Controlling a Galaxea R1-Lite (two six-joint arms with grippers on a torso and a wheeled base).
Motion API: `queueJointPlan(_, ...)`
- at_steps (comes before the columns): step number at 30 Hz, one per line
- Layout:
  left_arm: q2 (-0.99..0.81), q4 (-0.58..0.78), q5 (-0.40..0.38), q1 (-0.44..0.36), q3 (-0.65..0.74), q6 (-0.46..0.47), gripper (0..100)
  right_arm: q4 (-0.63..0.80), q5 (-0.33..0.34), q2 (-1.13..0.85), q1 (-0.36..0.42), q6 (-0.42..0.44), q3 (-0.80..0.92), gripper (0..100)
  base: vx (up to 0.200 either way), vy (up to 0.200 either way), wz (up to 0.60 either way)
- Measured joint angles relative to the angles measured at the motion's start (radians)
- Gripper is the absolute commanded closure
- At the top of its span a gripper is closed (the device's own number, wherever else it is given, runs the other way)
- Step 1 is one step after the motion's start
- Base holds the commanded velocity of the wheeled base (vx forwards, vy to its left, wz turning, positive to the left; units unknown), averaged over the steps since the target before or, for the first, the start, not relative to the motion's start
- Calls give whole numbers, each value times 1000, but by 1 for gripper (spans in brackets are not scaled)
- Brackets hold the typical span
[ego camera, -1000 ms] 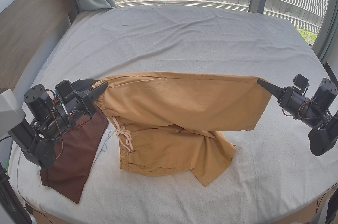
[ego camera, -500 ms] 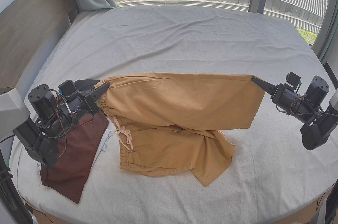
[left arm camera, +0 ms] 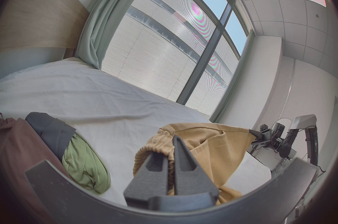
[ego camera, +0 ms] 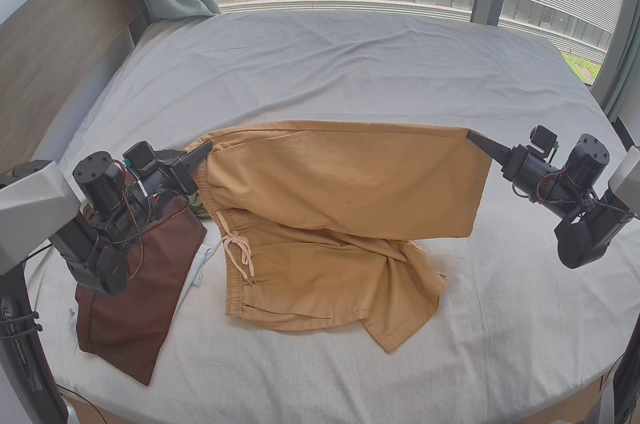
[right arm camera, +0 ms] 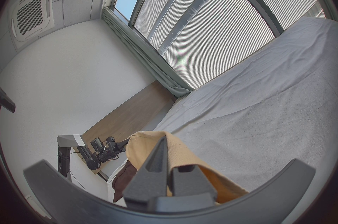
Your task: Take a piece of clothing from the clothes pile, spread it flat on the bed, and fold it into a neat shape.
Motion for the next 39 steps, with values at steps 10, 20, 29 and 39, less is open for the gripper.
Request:
queueJointPlan(10,106,0,56,-5,-132,-24,100,1,-29,97,-11,24,-134,100,0,0,0)
queueJointPlan(20,161,0,97,-9,-219,-65,100,1,-43,191,-15,69,-273,100,0,0,0)
queueJointPlan(29,231,1,129,-10,-319,-79,100,27,-42,267,-15,73,-395,100,0,0,0)
queueJointPlan(39,296,1,154,-10,-409,-139,100,113,-43,344,-15,73,-572,100,0,0,0)
